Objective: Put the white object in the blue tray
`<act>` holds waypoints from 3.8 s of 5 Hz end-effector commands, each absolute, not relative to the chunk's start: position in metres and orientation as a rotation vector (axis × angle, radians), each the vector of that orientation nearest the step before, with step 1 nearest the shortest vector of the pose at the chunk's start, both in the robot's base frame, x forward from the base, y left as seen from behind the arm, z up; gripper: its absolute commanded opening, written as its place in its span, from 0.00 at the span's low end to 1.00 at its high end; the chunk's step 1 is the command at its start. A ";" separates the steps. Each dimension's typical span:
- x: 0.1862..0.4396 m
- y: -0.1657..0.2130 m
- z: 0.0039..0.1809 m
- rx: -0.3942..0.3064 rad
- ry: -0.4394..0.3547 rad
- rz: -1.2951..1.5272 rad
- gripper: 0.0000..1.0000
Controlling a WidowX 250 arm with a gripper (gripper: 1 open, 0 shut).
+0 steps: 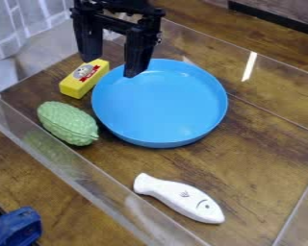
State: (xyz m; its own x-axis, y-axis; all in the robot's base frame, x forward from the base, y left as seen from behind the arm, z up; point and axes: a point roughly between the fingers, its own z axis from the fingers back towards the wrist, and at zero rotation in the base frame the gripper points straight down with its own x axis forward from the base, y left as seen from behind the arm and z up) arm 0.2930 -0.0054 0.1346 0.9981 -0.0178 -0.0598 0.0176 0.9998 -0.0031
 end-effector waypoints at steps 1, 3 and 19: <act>0.289 -0.006 0.135 -0.005 0.074 -0.069 1.00; 0.287 0.002 0.126 -0.011 0.098 -0.145 1.00; 0.301 -0.069 0.025 0.041 -0.042 -0.596 0.00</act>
